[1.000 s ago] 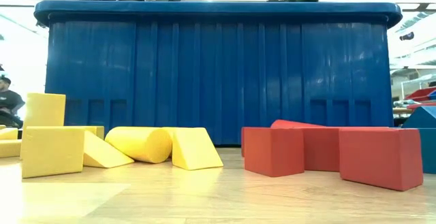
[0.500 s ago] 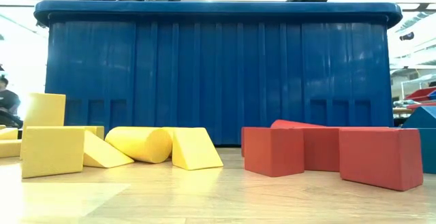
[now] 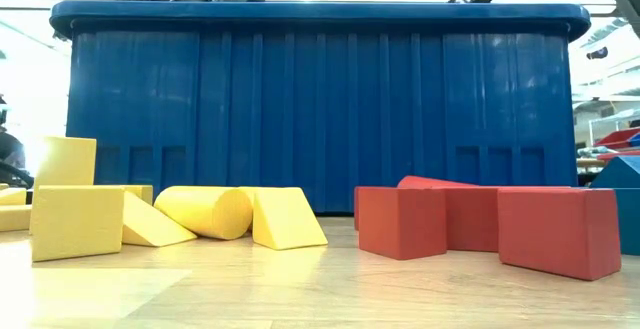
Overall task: Sort blocks
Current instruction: Remove the red block from the blue bin
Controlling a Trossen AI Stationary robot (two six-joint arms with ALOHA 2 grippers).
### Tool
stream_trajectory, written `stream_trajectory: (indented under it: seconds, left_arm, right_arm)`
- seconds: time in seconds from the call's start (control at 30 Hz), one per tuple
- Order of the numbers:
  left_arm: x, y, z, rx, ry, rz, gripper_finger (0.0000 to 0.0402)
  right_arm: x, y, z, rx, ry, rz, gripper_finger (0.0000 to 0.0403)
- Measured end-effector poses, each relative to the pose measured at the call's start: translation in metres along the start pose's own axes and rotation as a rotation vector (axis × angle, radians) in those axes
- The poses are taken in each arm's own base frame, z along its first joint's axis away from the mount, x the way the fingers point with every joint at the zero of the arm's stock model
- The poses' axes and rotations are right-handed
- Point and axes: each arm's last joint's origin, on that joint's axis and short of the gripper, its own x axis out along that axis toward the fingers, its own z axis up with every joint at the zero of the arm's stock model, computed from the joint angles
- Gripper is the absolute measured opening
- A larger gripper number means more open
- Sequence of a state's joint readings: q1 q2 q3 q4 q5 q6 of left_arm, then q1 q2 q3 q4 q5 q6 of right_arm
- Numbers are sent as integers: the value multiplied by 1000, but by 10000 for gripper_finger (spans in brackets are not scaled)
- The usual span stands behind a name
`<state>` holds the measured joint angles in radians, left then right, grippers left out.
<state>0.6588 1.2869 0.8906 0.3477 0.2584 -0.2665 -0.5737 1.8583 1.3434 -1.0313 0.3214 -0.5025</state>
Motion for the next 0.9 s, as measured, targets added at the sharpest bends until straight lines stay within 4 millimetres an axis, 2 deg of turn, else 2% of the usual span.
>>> stream_trajectory:
  seconds: [0.1,0.23,0.4,0.5,0.63,0.73,0.9]
  left_arm:
    - [0,0,0,0,1,0,163]
    - [0,0,0,0,1,0,163]
    - [0,0,0,0,1,0,163]
    - [0,0,0,0,2,0,163]
    - [0,0,0,0,1,0,163]
    - [0,0,0,0,1,0,163]
    - [0,0,0,0,1,0,163]
  right_arm:
    - [12,1,4,-21,30,25,291]
    - [17,2,7,-45,13,51,291]
    - [6,2,21,-21,-233,137,291]
    - [0,8,37,-16,-395,171,291]
    - [-8,20,49,-69,-448,119,291]
    - [-16,24,45,-82,-394,41,291]
    - [-27,19,22,-62,-252,-19,291]
